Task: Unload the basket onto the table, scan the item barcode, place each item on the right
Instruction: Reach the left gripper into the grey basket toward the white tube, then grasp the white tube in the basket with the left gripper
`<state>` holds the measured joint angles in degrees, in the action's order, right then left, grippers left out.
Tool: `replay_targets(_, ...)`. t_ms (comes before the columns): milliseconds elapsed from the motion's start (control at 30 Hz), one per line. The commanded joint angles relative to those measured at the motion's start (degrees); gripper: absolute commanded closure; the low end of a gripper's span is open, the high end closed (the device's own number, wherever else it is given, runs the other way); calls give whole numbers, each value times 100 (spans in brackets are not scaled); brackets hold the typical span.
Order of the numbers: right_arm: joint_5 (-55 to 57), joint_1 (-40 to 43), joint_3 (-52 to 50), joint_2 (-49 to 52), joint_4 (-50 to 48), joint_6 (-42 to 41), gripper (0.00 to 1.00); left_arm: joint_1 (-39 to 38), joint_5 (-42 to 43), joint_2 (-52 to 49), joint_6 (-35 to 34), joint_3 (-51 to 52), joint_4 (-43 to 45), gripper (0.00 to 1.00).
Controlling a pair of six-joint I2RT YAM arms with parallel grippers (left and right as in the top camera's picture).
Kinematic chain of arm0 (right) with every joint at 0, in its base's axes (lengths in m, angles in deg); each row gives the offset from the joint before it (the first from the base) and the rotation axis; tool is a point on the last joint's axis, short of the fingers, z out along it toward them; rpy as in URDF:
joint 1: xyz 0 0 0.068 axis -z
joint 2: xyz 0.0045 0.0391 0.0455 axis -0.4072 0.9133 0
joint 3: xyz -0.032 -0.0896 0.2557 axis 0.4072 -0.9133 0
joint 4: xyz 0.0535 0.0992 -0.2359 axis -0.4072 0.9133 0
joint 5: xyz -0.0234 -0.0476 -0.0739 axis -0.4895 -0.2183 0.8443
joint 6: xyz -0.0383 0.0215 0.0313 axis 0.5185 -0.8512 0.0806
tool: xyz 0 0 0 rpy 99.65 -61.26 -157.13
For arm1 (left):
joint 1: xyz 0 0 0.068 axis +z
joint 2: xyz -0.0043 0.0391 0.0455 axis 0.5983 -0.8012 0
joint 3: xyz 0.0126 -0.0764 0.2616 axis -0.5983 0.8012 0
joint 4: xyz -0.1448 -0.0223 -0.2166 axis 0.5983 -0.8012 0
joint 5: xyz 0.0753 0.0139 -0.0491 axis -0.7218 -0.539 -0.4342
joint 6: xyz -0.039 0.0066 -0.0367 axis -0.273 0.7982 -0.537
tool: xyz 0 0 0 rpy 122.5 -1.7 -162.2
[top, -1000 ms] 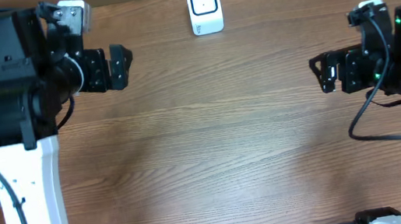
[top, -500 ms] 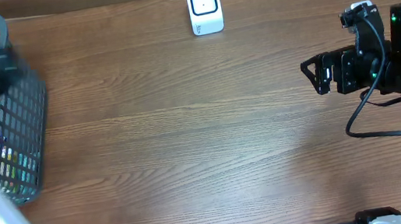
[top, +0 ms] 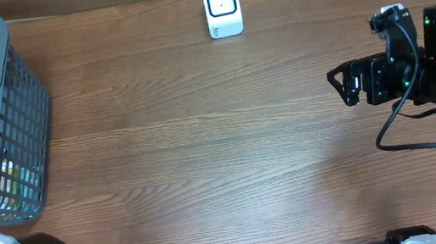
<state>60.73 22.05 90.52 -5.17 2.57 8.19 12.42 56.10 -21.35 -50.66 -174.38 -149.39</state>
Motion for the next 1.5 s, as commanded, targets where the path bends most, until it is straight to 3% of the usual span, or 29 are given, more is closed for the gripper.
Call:
replay_targets(0, -44, -22, 166, -20, 59, -11, 0, -11, -42, -496, -35, -61, 81, 12)
replay_targets(600, 129, -22, 166, 83, 238, -11, 0, 166, -977, -2146, -155, -50, -26, 14)
replay_targets(800, 129, -22, 164, 249, 236, -11, 0, 278, -1060, -2426, -33, 59, -20, 27)
replay_targets(933, 129, -22, 164, 341, 243, -11, 0, 278, -1108, -2514, -33, 90, 26, 29)
replay_targets(1033, 125, -22, 166, 424, 251, -11, 0, 278, -1088, -2645, -33, 90, 70, 41)
replay_targets(1167, 125, -22, 164, 485, 267, -11, 0, 278, -931, -2839, -35, 90, 83, 96)
replay_targets(1467, 127, -22, 166, 505, 243, -11, 0, 256, -181, -2688, 251, -140, -22, 96)
